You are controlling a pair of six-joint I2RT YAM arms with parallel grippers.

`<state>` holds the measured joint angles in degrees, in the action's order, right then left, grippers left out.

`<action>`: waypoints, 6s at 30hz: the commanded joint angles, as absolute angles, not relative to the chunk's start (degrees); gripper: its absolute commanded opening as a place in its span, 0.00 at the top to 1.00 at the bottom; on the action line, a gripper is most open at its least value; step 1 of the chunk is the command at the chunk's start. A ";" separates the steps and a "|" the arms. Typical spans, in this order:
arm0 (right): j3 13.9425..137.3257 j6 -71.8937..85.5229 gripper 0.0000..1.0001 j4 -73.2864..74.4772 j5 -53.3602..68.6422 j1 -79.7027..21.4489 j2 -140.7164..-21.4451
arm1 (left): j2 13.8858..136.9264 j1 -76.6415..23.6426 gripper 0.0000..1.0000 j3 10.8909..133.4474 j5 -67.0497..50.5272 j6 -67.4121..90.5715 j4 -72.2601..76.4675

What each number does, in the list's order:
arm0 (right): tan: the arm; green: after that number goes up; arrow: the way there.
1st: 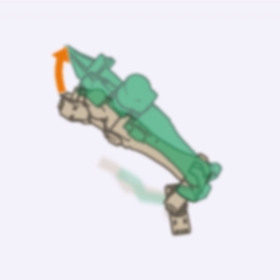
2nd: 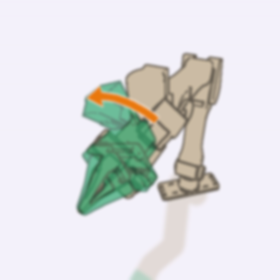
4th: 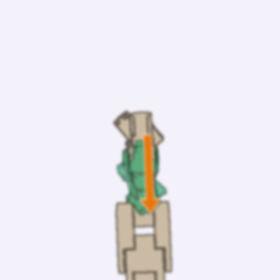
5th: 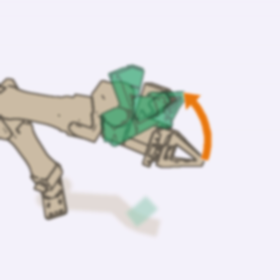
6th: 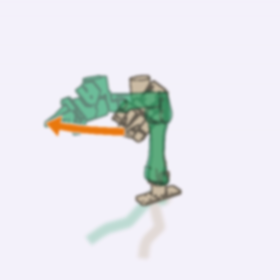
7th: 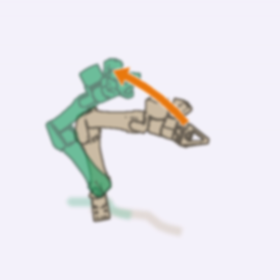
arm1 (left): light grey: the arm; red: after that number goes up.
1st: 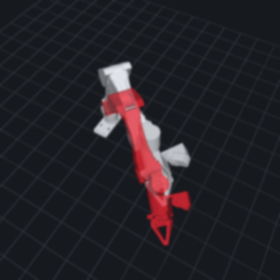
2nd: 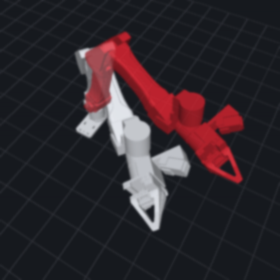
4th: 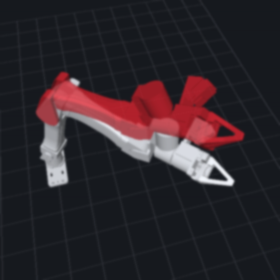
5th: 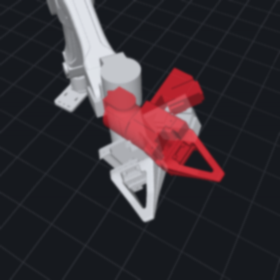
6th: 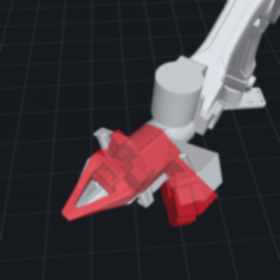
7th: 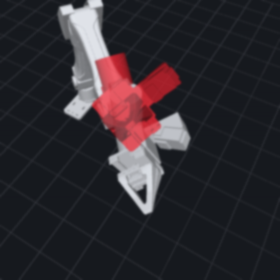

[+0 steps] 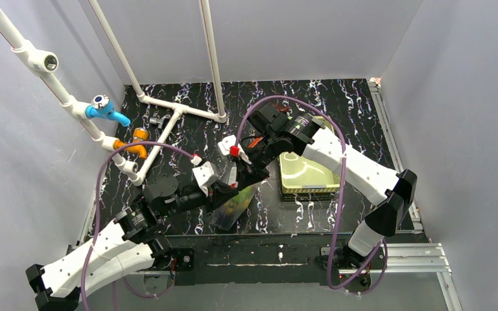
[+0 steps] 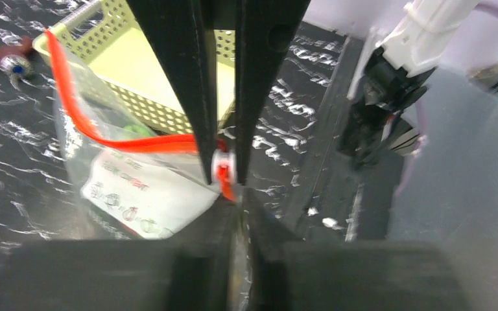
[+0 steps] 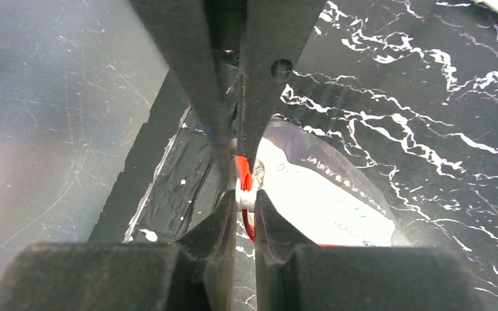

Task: Open the zip-top bag and remove the fake food
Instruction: Unzip the zipper food storage bag at the center of the board.

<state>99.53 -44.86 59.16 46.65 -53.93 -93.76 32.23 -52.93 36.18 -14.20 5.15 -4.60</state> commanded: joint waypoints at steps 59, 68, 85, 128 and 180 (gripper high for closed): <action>91.38 -50.40 0.99 57.68 41.60 -44.40 -87.15 | 23.71 -52.67 1.00 41.90 -7.43 -4.85 -18.69; 90.15 -51.08 0.99 57.41 41.05 -42.87 -86.40 | 23.03 -52.65 1.00 42.06 -7.12 -4.98 -19.42; 88.69 -51.53 0.99 56.96 40.73 -40.54 -85.40 | 22.35 -52.65 1.00 42.37 -6.40 -5.29 -20.54; 87.67 -54.44 0.99 58.22 38.25 -36.26 -84.82 | 19.52 -52.65 1.00 44.54 -2.49 -7.48 -26.34; 88.46 -59.34 0.38 66.38 49.80 -34.31 -86.50 | 25.19 -52.66 1.00 42.91 -6.31 -4.35 -17.87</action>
